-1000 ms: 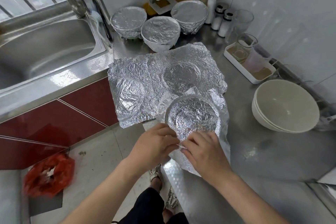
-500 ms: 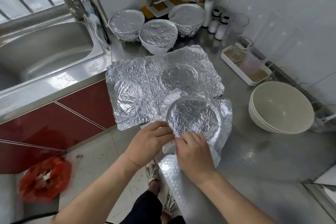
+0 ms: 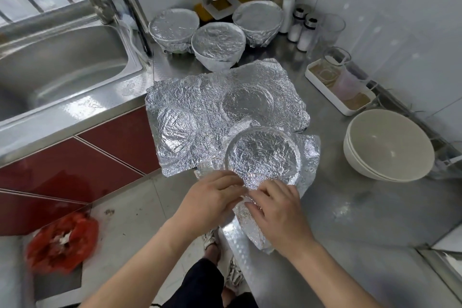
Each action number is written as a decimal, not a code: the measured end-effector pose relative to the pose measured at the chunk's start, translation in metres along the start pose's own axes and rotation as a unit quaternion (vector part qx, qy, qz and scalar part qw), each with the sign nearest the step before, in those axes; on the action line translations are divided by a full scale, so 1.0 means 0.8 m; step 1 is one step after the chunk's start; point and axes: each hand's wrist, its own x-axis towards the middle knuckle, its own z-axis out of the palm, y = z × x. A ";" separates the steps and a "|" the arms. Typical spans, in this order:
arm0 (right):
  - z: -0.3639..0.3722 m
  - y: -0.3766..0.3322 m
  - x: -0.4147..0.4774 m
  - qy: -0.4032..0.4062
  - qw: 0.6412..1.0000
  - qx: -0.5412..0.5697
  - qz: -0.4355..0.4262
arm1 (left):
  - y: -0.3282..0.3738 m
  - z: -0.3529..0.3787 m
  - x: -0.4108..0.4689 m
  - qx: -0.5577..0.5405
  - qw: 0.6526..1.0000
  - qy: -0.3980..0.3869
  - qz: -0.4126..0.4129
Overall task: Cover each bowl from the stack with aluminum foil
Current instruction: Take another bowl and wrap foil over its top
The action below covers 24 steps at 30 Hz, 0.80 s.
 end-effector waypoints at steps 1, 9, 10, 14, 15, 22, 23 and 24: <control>0.000 0.003 -0.002 -0.006 1.000 -0.010 -0.011 | 0.000 0.003 0.000 0.004 1.000 -0.002 0.003; 0.009 0.004 0.001 -0.008 0.998 -0.060 -0.029 | 0.003 0.011 0.007 0.018 0.999 0.023 0.018; 0.011 0.002 0.002 -0.005 0.998 -0.063 -0.026 | 0.004 0.011 0.008 0.014 0.999 0.034 0.017; 0.023 -0.002 0.006 0.003 0.998 -0.063 -0.008 | 0.003 0.011 0.006 -0.006 0.998 0.056 -0.002; 0.025 -0.003 0.006 0.005 0.998 -0.060 -0.006 | 0.001 0.012 0.004 -0.006 0.999 0.050 -0.005; 0.010 0.003 0.017 0.012 0.998 0.026 0.049 | -0.006 0.010 0.006 0.017 0.999 0.028 -0.039; 0.003 0.009 0.015 0.011 0.997 0.045 0.064 | -0.006 0.009 0.006 0.028 0.998 0.030 -0.048; -0.004 0.016 0.011 0.008 0.996 0.060 0.068 | -0.005 0.009 0.006 0.035 0.997 0.034 -0.054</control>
